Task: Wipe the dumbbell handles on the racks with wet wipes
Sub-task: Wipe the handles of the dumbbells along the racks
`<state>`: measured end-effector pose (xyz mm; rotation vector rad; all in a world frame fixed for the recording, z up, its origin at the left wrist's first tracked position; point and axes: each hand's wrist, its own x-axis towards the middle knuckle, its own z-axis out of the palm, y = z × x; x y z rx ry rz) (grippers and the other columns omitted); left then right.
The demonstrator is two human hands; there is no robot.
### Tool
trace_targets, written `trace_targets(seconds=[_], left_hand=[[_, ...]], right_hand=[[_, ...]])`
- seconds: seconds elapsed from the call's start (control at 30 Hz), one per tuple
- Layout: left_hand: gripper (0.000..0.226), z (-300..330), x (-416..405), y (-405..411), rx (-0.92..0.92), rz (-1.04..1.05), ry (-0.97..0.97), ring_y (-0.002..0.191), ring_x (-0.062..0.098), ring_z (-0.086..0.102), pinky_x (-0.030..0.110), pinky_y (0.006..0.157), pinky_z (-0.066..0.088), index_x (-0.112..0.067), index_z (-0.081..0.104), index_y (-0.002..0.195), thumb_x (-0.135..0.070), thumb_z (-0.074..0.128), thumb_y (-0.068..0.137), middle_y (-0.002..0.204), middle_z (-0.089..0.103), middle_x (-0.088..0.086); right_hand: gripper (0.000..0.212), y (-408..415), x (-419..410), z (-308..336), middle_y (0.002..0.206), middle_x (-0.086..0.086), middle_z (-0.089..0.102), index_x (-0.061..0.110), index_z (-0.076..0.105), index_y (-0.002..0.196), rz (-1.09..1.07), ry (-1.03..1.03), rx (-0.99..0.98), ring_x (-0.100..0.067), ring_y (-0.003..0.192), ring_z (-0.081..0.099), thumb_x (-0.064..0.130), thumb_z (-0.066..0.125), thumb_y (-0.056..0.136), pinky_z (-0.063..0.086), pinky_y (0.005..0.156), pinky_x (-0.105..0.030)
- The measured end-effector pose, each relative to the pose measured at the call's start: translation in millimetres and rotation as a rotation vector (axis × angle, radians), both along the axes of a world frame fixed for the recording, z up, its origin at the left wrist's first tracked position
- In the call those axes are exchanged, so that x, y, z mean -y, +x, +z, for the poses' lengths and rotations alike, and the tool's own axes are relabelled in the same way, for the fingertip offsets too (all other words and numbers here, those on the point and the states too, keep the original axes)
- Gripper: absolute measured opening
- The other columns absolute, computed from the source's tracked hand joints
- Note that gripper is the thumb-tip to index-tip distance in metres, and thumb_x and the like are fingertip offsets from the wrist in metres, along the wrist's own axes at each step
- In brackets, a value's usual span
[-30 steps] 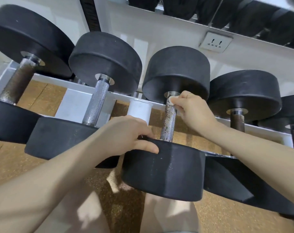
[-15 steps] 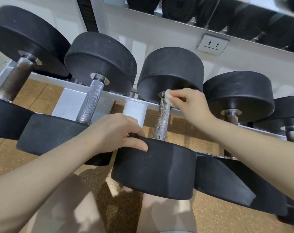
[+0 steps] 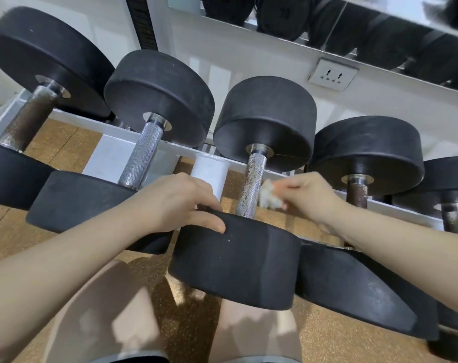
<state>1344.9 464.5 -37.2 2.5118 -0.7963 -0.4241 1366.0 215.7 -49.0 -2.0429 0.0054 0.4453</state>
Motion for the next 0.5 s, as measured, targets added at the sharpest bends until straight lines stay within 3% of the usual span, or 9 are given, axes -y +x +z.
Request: trace_targets(seconds=[0.07,0.13,0.2,0.3,0.4,0.5], left_hand=[[0.071,-1,0,0,-0.001,0.002,-0.017,0.082,-0.007,0.045,0.022,0.067,0.041,-0.034,0.071,0.095,-0.079,0.030,0.058,0.086,0.062,-0.017],[0.070,-2,-1,1,0.000,0.007,-0.031,0.083,-0.008,0.044,0.023,0.067,0.041,-0.034,0.071,0.094,-0.079,0.031,0.058,0.085,0.061,-0.018],[0.069,-3,-1,1,0.004,0.011,-0.041,0.082,-0.008,0.043,0.021,0.067,0.040,-0.034,0.071,0.094,-0.079,0.032,0.059,0.083,0.059,-0.020],[0.067,-4,-1,0,0.023,0.007,-0.055,0.082,-0.008,0.044,0.022,0.065,0.041,-0.034,0.071,0.093,-0.078,0.034,0.060,0.083,0.060,-0.020],[0.069,-4,-1,0,0.039,-0.003,-0.075,0.082,-0.008,0.044,0.025,0.063,0.041,-0.031,0.072,0.092,-0.080,0.035,0.060,0.078,0.054,-0.023],[0.079,-4,-1,0,0.049,-0.011,-0.115,0.076,-0.010,0.045,0.025,0.062,0.043,-0.032,0.071,0.091,-0.089,0.026,0.061,0.075,0.052,-0.024]], right_hand=[[0.031,19,2,6,0.051,-0.012,0.055,0.002,0.056,0.049,-0.312,0.164,-0.086,-0.016,0.050,0.045,-0.011,0.047,0.075,0.036,0.047,-0.020],[0.024,36,-7,3,0.057,-0.009,0.052,0.002,0.053,0.060,-0.537,0.314,-0.246,-0.014,0.051,0.047,-0.012,0.046,0.079,0.037,0.041,-0.015],[0.019,49,-19,-4,0.064,-0.008,0.051,0.003,0.052,0.072,-0.580,0.406,-0.379,-0.010,0.047,0.048,-0.006,0.047,0.087,0.037,0.035,-0.010],[0.023,55,-26,-5,0.058,-0.006,0.048,0.006,0.048,0.073,-0.499,0.393,-0.462,-0.003,0.034,0.039,-0.003,0.039,0.093,0.033,0.033,-0.010],[0.024,27,-21,-5,0.049,-0.004,0.046,0.007,0.047,0.067,-0.246,0.107,-0.605,-0.004,0.029,0.036,-0.004,0.042,0.088,0.029,0.032,-0.011],[0.037,-2,-22,-6,0.035,0.000,0.040,0.009,0.047,0.045,-0.034,-0.121,-0.713,-0.010,0.037,0.034,-0.006,0.050,0.078,0.026,0.043,-0.017]])
